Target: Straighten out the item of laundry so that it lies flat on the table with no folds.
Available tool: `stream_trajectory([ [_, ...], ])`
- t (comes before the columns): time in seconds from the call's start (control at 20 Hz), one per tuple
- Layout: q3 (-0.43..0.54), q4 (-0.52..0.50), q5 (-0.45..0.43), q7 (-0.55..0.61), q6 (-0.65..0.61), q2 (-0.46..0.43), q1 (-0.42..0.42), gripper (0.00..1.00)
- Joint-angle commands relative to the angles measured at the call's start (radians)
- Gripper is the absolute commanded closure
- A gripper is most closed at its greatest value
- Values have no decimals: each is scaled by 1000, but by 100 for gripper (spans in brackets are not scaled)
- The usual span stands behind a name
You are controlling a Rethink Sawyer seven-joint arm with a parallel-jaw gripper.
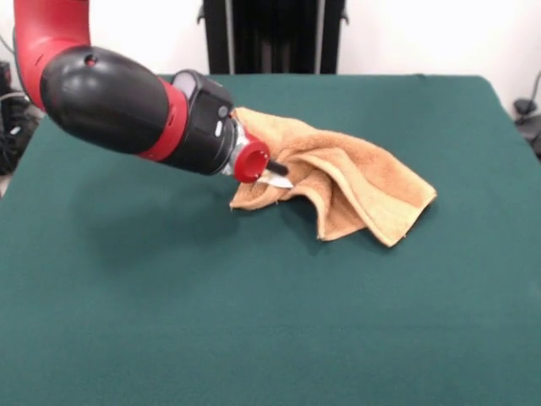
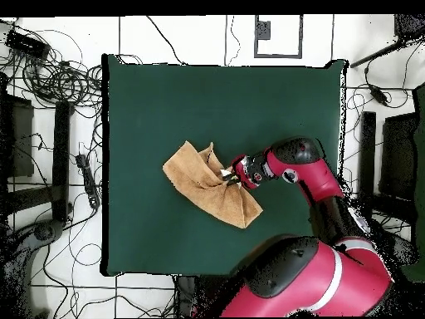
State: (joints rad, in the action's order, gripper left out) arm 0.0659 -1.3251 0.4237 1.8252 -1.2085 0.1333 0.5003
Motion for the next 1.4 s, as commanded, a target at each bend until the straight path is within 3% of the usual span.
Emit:
stream_trajectory([
  [0.05,82,26,19,155,-32,-62,-27,100],
  [0.25,93,64,17,107,74,-147,-25,100],
  [0.45,104,25,33,87,106,-187,-8,100],
  [0.9,137,-186,116,106,60,-113,14,100],
  [1.15,148,-261,154,126,-59,-73,21,100],
  [1.4,181,-356,229,112,17,-35,8,100],
])
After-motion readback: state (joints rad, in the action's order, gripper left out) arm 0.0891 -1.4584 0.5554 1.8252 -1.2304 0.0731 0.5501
